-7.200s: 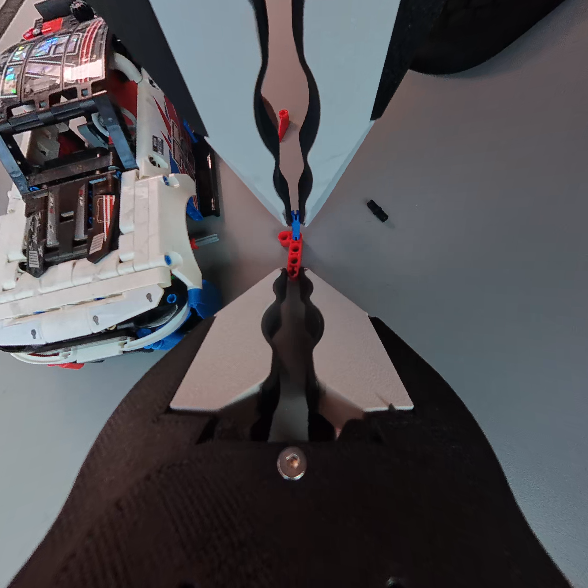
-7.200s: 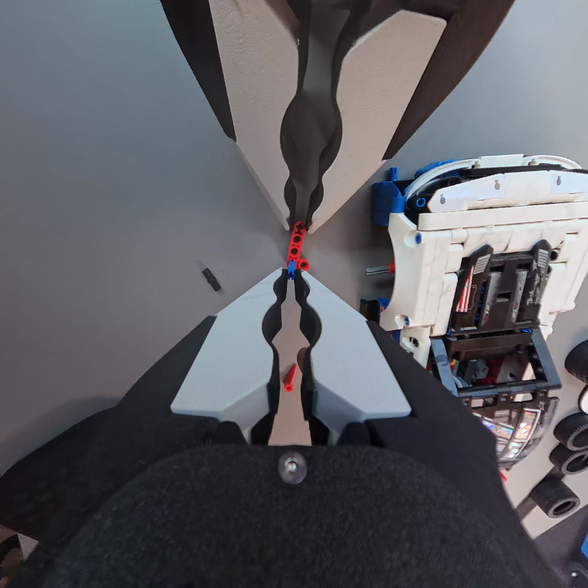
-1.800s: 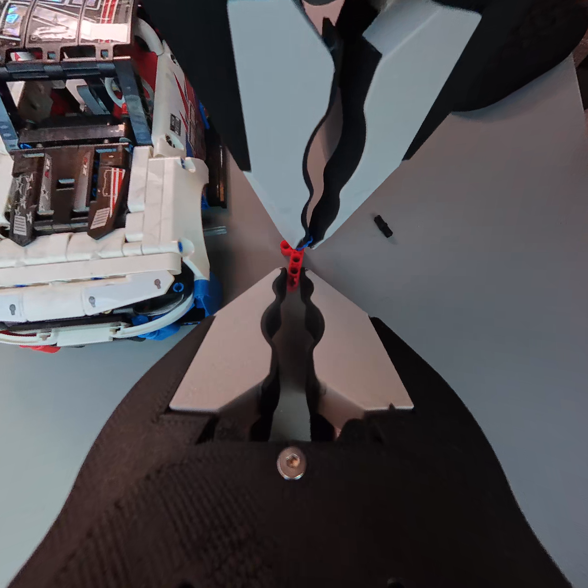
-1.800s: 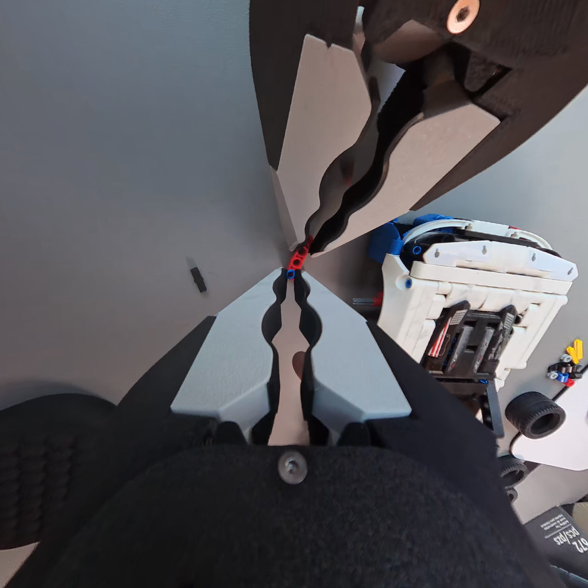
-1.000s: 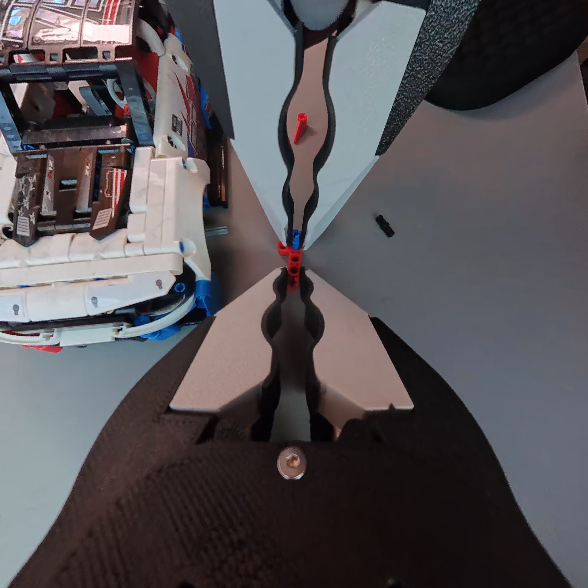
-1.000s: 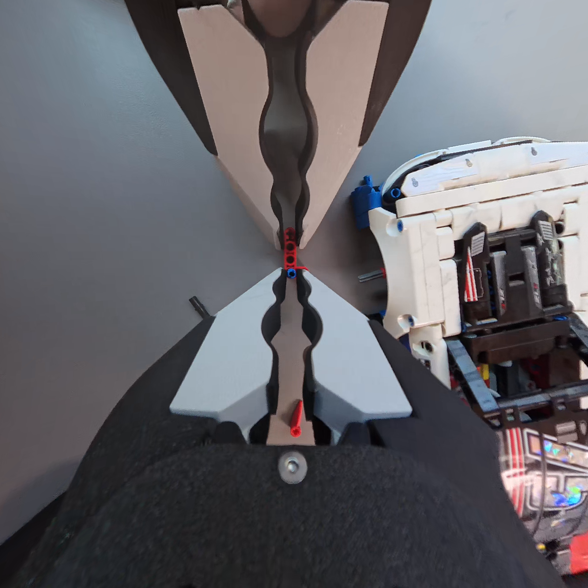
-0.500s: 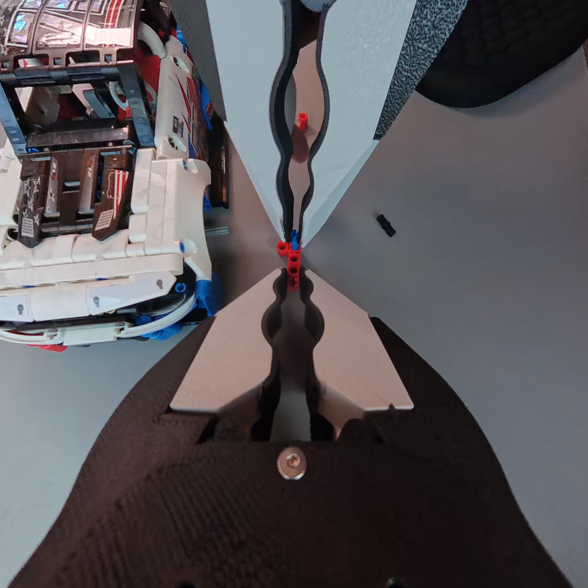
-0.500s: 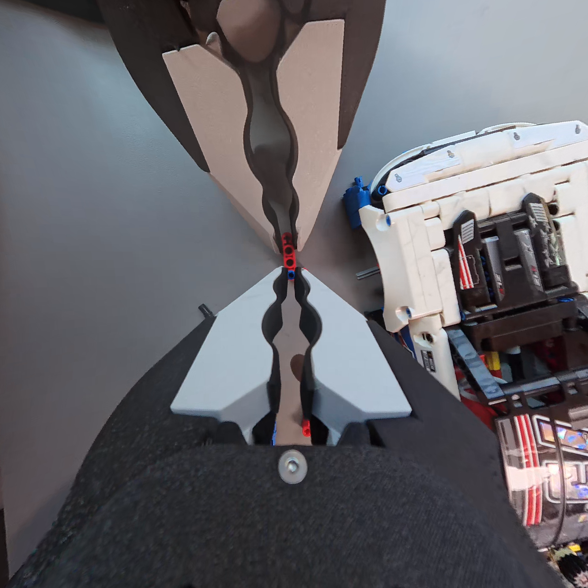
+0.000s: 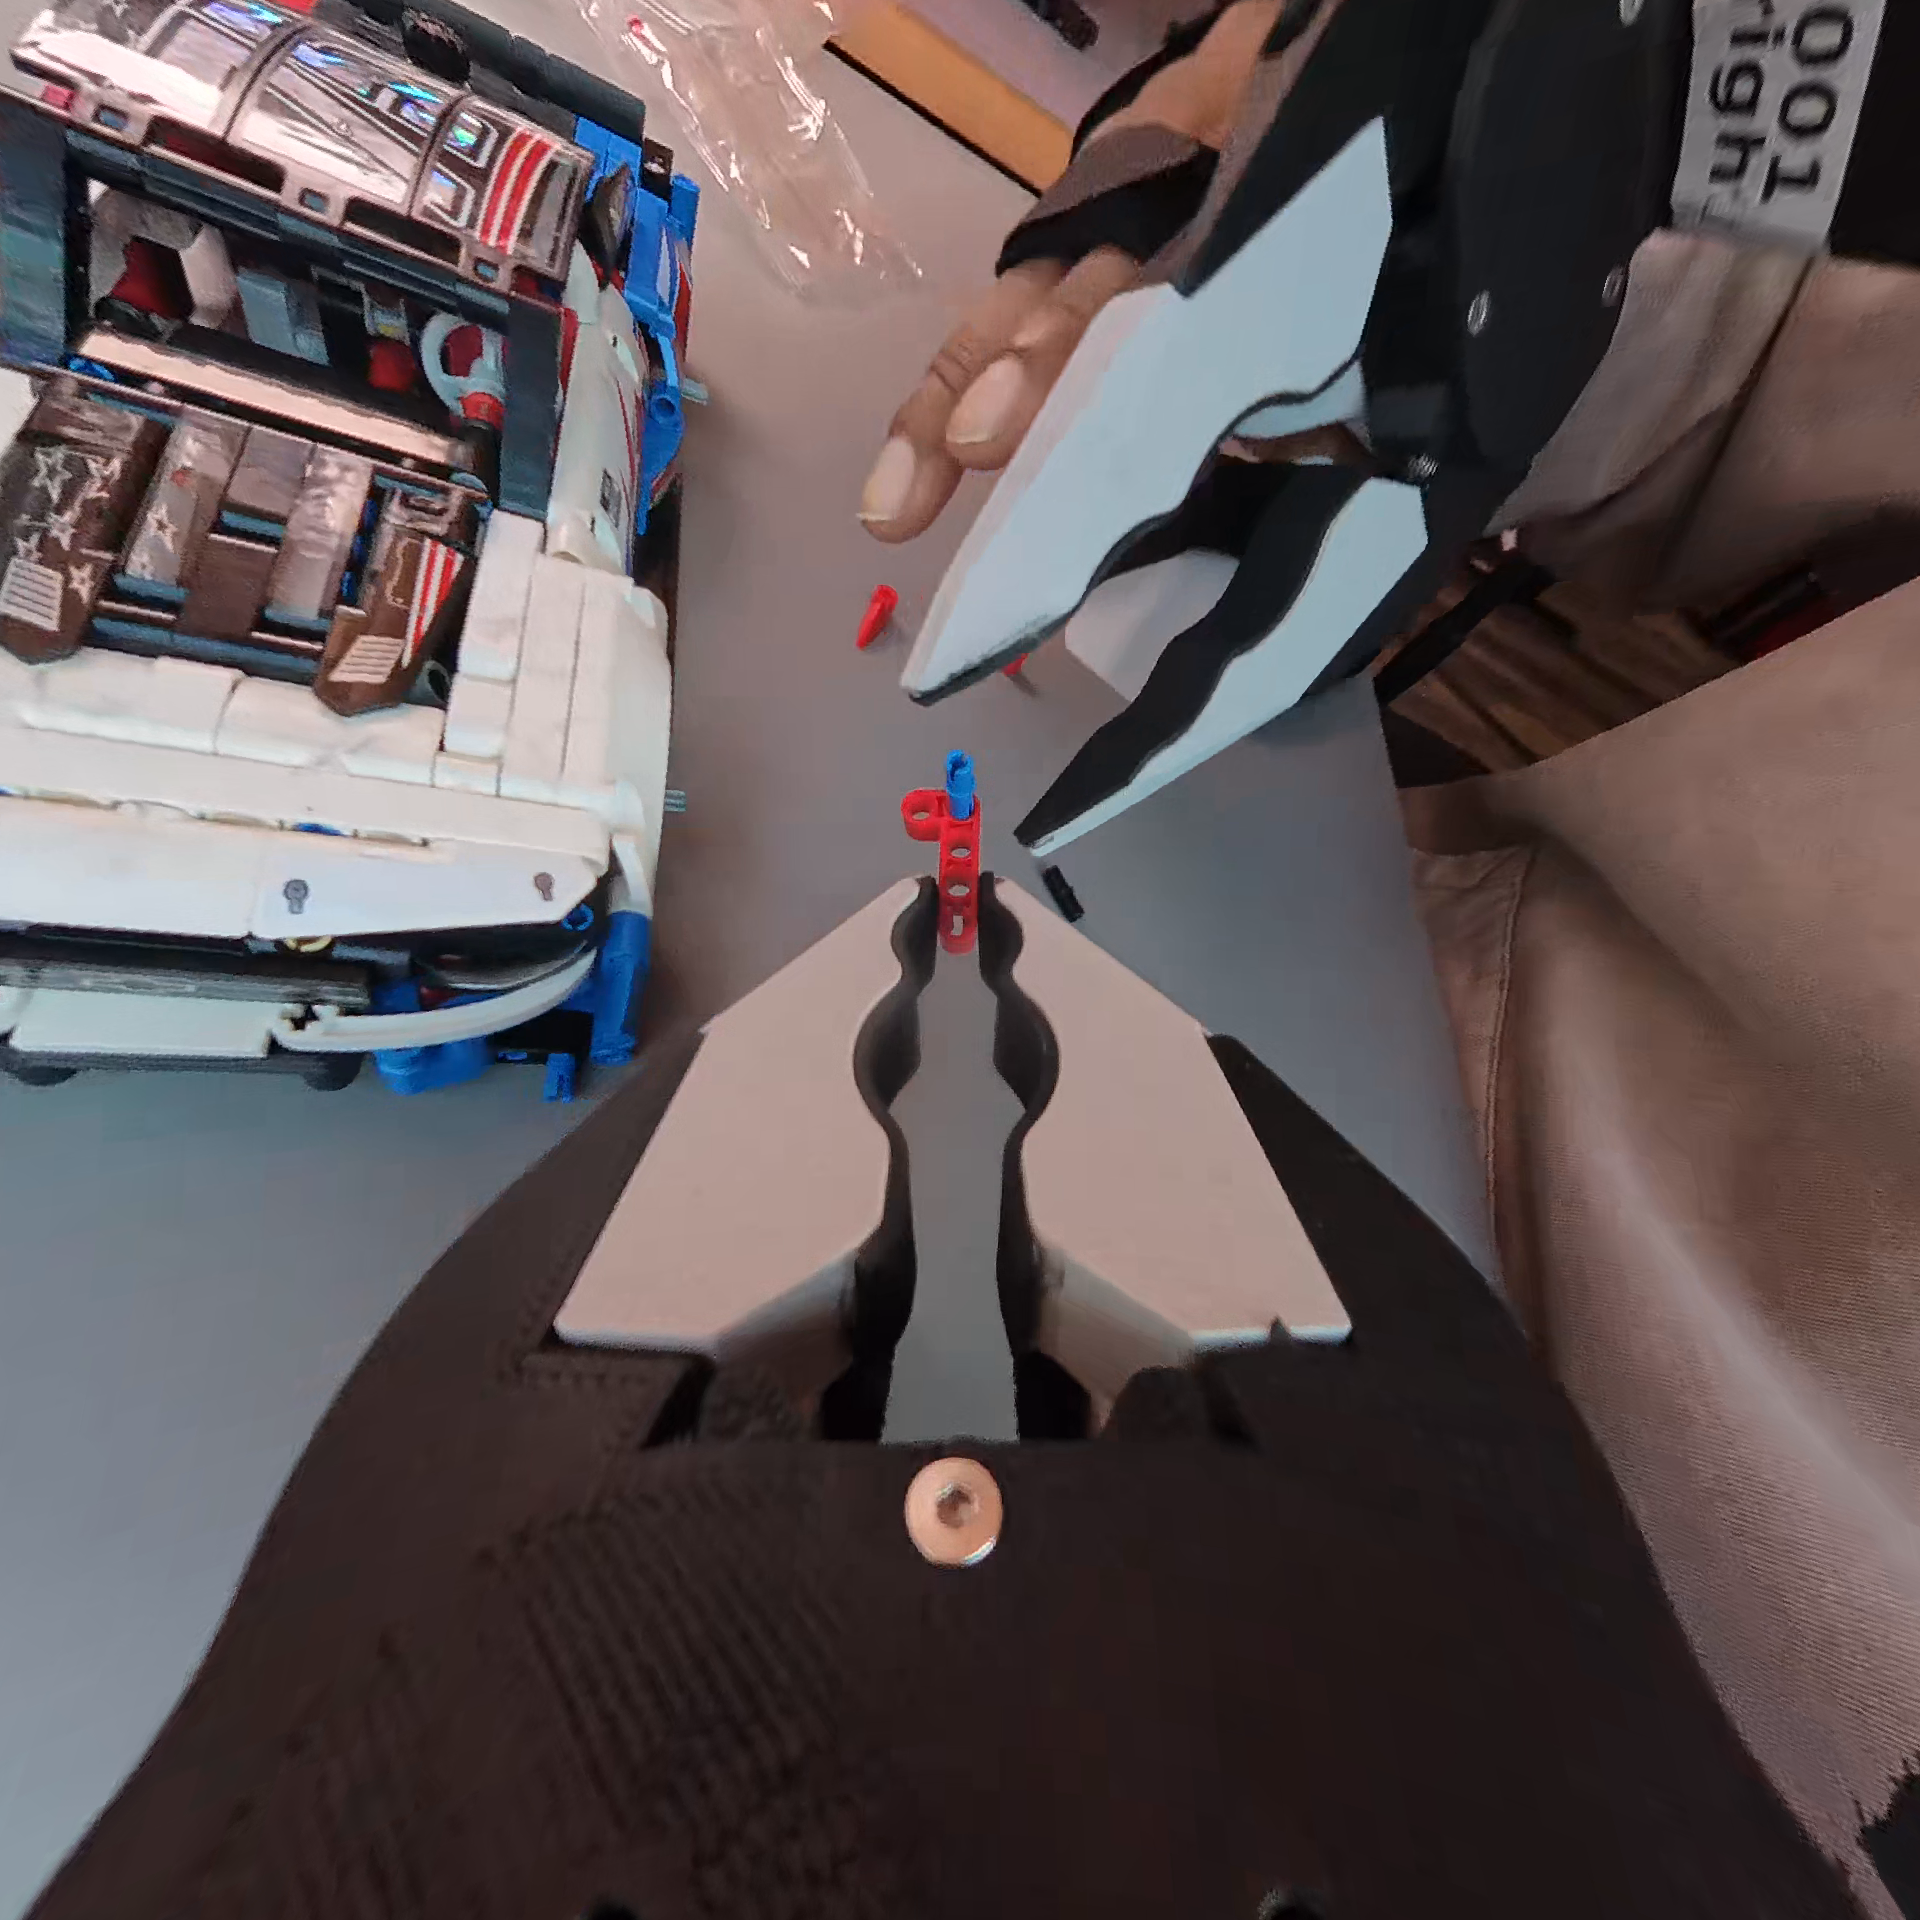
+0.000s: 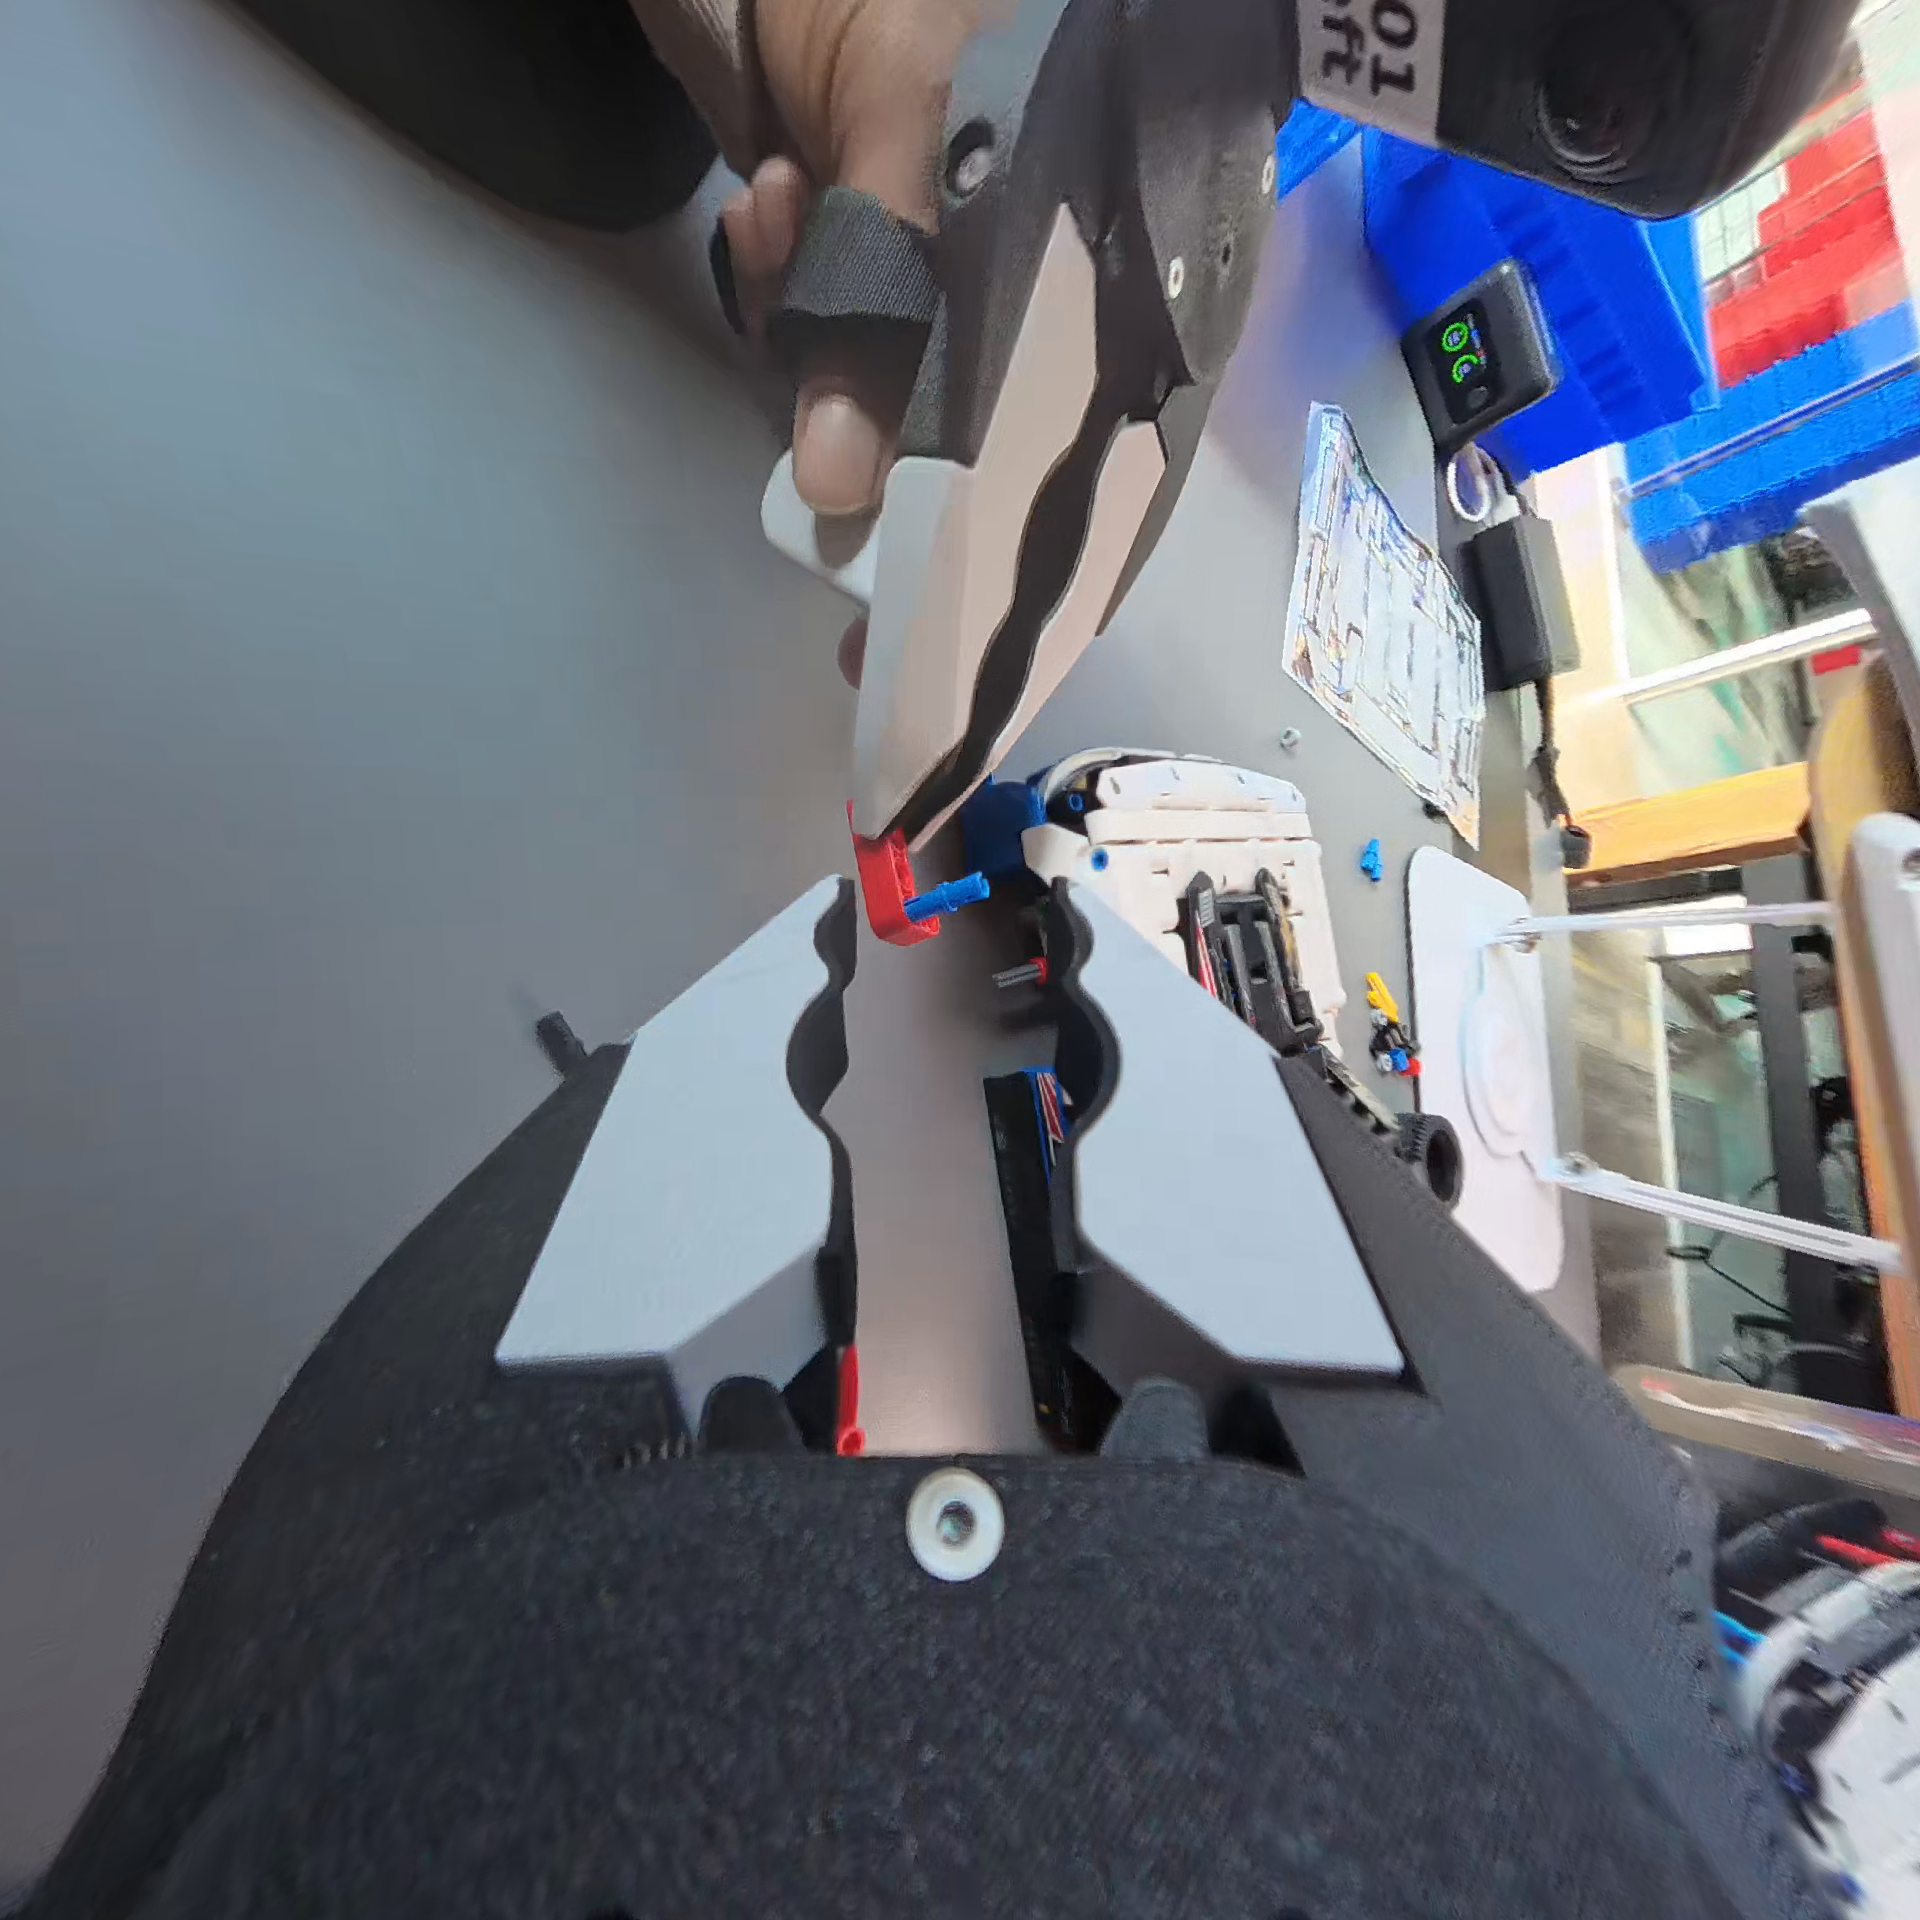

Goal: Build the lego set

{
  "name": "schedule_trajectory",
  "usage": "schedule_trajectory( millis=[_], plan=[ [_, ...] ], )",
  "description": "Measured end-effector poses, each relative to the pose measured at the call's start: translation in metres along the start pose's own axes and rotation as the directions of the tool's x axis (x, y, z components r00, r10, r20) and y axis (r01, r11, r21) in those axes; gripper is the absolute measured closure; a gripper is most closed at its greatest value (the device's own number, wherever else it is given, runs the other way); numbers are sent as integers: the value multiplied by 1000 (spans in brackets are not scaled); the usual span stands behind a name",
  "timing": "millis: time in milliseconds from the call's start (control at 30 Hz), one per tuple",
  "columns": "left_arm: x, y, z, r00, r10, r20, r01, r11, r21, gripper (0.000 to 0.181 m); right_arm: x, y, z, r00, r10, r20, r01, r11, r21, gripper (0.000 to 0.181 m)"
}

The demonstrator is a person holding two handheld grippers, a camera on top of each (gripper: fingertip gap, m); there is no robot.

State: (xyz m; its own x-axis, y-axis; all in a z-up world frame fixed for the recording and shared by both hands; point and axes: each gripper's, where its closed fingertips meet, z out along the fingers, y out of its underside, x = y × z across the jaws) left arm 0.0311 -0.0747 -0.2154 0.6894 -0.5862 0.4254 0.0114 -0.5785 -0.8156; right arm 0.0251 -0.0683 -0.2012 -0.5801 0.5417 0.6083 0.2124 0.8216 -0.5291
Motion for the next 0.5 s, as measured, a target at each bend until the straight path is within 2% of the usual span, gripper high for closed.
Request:
schedule_trajectory(
  millis=[33,267,400,500],
  plan=[
    [2,-1,0,1000,-24,-15,24,1000,8,176,-2,3,2,999,-30,-18,29,999,-34,146],
    [5,0,6,983,-179,-51,181,983,32,176,-8,11,11,982,-163,-93,147,977,-156,156],
    [4,-3,7,962,-259,-81,265,962,71,176,-4,12,8,986,-127,-106,110,982,-152,157],
    [5,-10,5,968,-238,-83,246,963,112,172,1,10,3,990,-75,-119,61,991,-117,157]
  ],
)
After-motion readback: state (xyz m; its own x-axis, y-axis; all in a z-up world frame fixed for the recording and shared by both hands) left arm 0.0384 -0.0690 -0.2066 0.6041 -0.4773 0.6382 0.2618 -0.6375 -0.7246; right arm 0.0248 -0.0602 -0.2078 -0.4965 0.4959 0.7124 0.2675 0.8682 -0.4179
